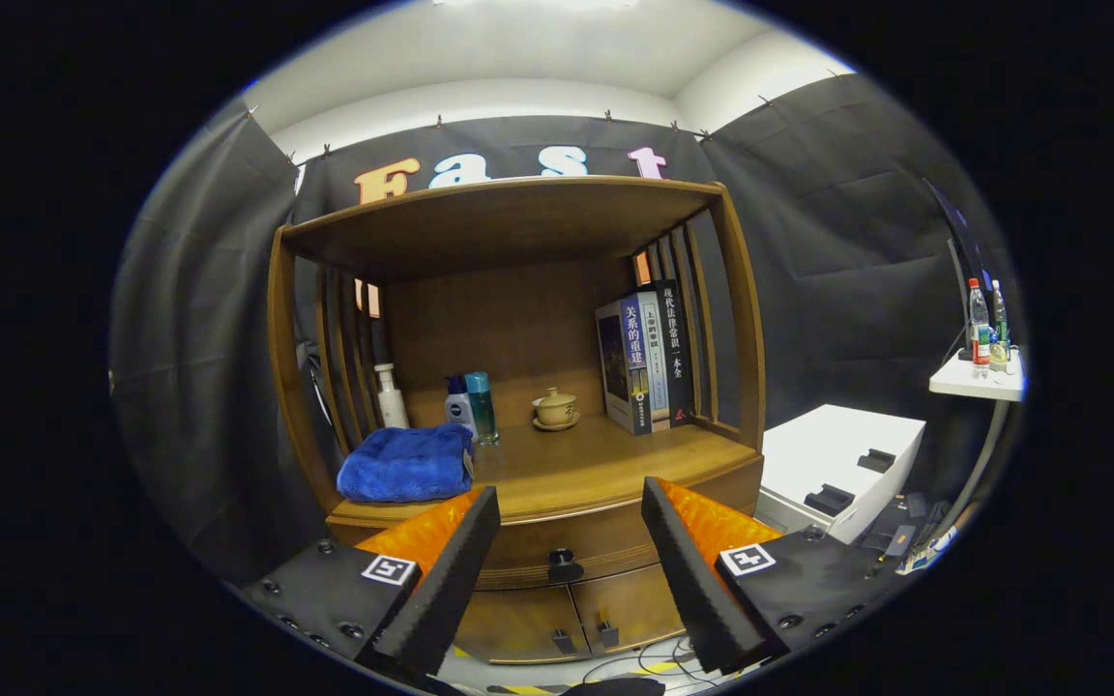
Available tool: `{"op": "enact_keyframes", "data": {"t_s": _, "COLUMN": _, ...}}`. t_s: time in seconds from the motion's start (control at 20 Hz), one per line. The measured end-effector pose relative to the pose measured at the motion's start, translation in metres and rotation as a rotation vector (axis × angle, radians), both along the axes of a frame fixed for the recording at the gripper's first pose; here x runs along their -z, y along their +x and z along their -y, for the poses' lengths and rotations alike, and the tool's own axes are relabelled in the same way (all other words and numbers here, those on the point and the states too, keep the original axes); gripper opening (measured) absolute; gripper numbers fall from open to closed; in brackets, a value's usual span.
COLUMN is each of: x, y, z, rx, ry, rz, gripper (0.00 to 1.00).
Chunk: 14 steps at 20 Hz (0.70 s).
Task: Pull open the drawer, take out the items inside it, and place them on the countertop above the cabinet.
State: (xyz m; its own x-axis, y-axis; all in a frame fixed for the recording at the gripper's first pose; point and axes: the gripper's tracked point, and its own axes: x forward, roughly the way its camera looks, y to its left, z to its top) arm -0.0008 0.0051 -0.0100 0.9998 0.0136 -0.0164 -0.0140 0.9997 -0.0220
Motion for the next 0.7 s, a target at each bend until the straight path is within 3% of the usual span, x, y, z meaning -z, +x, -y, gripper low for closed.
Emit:
{"op": "enact_keyframes", "data": {"t_s": 0.3, "x": 0.016, "y": 0.015, "z": -0.006, "rx": -0.03, "ry": -0.008, "rz": -0.004, "gripper": 0.98}}
{"op": "enact_keyframes", "data": {"t_s": 0.7, "x": 0.082, "y": 0.079, "z": 0.007, "rx": -0.031, "ry": -0.057, "rz": -0.035, "gripper": 0.97}}
